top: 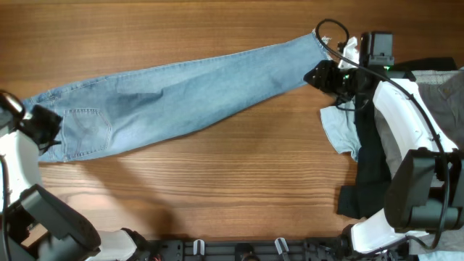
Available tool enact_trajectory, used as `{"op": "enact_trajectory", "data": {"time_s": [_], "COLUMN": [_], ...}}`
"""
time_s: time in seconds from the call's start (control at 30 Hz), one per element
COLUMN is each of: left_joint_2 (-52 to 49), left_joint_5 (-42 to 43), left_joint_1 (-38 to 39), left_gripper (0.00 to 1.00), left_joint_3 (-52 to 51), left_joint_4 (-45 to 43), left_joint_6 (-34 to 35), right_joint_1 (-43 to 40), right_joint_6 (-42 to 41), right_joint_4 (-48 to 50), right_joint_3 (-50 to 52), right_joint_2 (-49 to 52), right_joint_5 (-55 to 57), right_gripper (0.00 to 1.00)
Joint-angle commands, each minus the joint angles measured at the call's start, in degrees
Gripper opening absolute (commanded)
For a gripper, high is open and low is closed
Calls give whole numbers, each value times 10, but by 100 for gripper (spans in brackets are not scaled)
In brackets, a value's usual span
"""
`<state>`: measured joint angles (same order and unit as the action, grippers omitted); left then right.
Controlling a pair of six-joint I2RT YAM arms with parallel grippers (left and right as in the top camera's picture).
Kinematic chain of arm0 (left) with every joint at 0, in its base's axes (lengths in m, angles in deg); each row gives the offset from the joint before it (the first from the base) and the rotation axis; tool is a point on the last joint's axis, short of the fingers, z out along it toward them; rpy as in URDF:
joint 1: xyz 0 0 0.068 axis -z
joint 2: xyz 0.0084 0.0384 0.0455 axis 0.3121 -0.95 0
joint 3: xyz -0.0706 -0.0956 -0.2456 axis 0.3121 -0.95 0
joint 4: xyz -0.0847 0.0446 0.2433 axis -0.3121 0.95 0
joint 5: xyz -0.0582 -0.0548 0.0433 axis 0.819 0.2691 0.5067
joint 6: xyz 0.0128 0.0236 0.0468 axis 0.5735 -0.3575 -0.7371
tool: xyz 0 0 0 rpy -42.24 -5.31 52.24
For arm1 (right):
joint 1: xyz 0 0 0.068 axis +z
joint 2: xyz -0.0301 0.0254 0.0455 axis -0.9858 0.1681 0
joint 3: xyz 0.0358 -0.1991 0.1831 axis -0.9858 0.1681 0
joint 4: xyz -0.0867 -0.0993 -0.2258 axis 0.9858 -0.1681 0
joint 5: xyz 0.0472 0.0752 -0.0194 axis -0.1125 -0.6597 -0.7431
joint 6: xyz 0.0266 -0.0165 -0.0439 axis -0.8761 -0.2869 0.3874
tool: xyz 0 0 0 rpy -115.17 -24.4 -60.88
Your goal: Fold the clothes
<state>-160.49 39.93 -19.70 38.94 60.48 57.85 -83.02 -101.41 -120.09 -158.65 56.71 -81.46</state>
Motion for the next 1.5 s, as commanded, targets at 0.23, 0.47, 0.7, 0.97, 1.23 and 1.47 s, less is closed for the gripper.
{"op": "enact_trajectory", "data": {"time_s": [0.23, 0.47, 0.7, 0.97, 1.23, 1.47], "left_joint_2": [-140, -146, -146, -146, -146, -75], "left_joint_5": [-19, -19, -19, -42, -74, -12], "left_joint_1": [8, 8, 8, 8, 2, 3], "left_gripper": [5, 8, 10, 11, 10, 32], "left_joint_3": [8, 8, 8, 8, 10, 44], "left_joint_4": [-21, -25, -39, -41, -39, -5], "left_joint_6": [-22, -2, -2, -2, 11, -37], "right_joint_1": [2, -7, -7, -54, -117, -118], "right_joint_6": [19, 60, 61, 39, 79, 111], "right_joint_4": [334, 409, 390, 282, 213, 164], "right_joint_3": [0, 0, 0, 0, 0, -10], "right_joint_2": [136, 241, 266, 159, 113, 95], "right_joint_5": [176, 198, 121, 181, 159, -10], "right_gripper": [93, 92, 27, 4, 25, 81]}}
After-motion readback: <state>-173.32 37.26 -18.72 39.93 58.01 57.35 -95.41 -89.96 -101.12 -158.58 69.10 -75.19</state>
